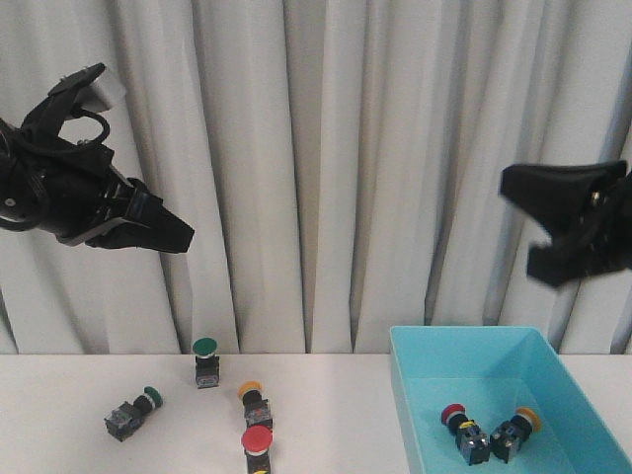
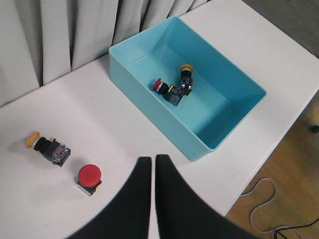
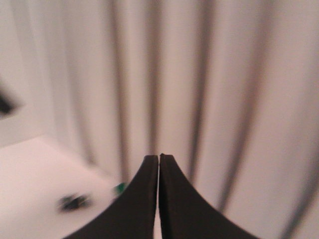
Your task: Pick red and yellow buttons and place in box
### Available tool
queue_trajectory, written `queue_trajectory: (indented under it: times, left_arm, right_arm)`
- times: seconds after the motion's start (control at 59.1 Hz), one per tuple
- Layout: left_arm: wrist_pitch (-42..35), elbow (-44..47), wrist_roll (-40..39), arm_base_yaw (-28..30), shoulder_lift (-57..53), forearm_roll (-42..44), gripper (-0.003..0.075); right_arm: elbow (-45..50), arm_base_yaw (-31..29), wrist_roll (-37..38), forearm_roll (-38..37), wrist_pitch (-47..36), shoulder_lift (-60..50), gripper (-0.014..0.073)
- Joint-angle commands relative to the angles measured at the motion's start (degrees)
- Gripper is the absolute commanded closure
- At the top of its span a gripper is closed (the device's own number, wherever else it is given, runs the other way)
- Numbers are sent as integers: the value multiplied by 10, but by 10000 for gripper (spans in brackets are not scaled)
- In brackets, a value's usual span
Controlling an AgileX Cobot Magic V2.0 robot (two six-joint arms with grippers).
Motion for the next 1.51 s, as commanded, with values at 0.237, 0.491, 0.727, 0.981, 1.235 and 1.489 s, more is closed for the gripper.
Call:
queue_trajectory:
  times: [0.237,0.491,0.727,0.981,1.235,1.489]
  left_arm:
    - [-38,-16,31,-1,-27,-14,727]
    - [-59,52,41,-1,-68,8,727]
    - [-177,281,41,-1,-228,73,727]
    - [-347,529,6,-1,-432,80,727]
    - [-389,602,-25,-1,-520,80,727]
    - [-341,602,-25,-1,-523,79,727]
  right_arm:
    - [-15,-4,282,-314,37,-118,598]
    - [123,-4,353,-410,-37,-224,598]
    - [273,-4,374,-432,-129,-319,598]
    - [285,-4,374,-434,-117,-357,598]
    - [285,-4,374,-433,-117,-357,598]
    - [285,-4,374,-433,-117,-357,598]
